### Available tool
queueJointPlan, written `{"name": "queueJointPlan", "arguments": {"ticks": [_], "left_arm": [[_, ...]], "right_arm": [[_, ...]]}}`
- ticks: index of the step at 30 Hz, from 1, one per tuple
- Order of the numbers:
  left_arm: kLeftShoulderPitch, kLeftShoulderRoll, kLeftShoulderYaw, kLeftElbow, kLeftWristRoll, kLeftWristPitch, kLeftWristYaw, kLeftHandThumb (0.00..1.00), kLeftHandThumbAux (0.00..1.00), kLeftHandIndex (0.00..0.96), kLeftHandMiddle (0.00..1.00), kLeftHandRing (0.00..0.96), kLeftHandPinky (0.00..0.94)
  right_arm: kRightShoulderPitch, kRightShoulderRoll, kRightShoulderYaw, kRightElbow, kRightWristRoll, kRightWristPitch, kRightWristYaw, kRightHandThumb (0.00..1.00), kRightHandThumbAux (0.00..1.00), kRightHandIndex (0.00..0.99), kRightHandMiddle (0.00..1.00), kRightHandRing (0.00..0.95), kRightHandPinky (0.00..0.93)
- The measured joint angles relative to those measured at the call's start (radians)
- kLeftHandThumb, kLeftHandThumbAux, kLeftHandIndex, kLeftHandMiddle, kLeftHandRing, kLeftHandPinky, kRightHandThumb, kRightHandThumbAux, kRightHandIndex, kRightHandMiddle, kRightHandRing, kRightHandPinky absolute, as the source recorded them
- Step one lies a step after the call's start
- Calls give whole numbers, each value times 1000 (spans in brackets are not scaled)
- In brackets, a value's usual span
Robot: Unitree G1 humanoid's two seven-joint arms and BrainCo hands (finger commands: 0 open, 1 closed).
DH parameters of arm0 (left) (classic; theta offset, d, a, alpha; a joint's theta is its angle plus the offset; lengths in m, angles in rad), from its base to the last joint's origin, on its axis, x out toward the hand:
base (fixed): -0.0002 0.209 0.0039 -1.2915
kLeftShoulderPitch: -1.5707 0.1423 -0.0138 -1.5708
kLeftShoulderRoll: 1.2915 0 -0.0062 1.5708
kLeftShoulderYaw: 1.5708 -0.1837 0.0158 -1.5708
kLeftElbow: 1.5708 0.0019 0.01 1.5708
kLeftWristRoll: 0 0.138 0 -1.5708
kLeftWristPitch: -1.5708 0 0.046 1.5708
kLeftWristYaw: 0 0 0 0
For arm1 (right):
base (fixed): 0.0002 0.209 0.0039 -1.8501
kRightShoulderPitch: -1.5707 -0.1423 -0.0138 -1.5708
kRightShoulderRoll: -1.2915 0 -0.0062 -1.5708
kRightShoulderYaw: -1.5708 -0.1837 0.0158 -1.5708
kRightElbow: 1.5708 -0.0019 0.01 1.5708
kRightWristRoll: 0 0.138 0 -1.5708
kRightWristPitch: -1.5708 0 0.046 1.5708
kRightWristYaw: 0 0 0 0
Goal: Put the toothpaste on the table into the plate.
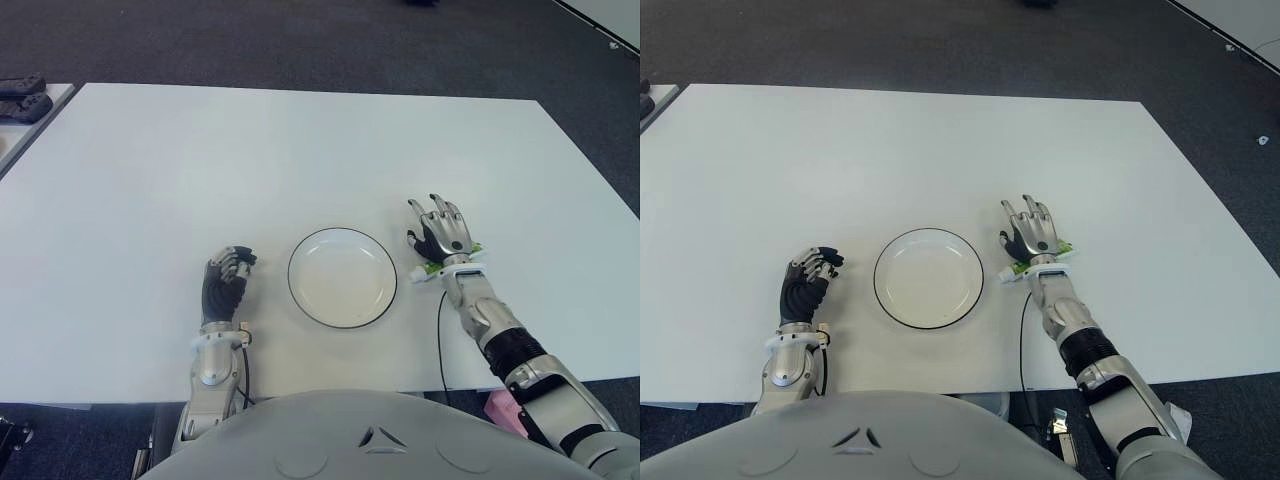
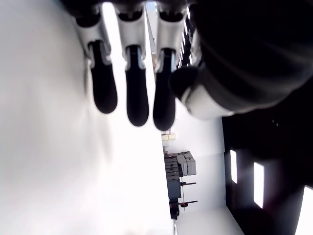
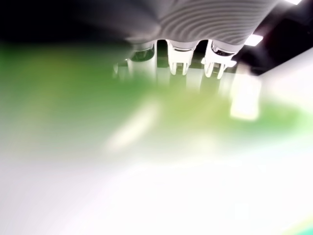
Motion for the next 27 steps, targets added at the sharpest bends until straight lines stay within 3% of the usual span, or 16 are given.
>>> {"name": "queueJointPlan", "arguments": {"ticks": [7, 15, 22, 27], "left_arm": [[-13, 0, 1, 8, 0, 1, 0, 713, 723, 424, 473, 454, 441], [-22, 0, 2, 15, 0, 2, 0, 711, 722, 423, 475, 459, 449], [-27, 0, 2, 21, 0, 1, 0, 710, 722, 424, 480, 465, 455], [-28, 2, 4, 24, 0, -2, 0, 709, 722, 425, 481, 466, 457]], "right_arm": [[17, -18, -76, -50, 66, -55, -41, 450, 581, 6, 0, 0, 0], [27, -13, -132, -127, 136, -84, -23, 458, 612, 48, 0, 0, 0], [48, 42, -206, -176, 266, -125, 2, 474, 635, 56, 0, 0, 0], [63, 97, -281, -217, 431, -241, 31, 505, 633, 61, 0, 0, 7]]}}
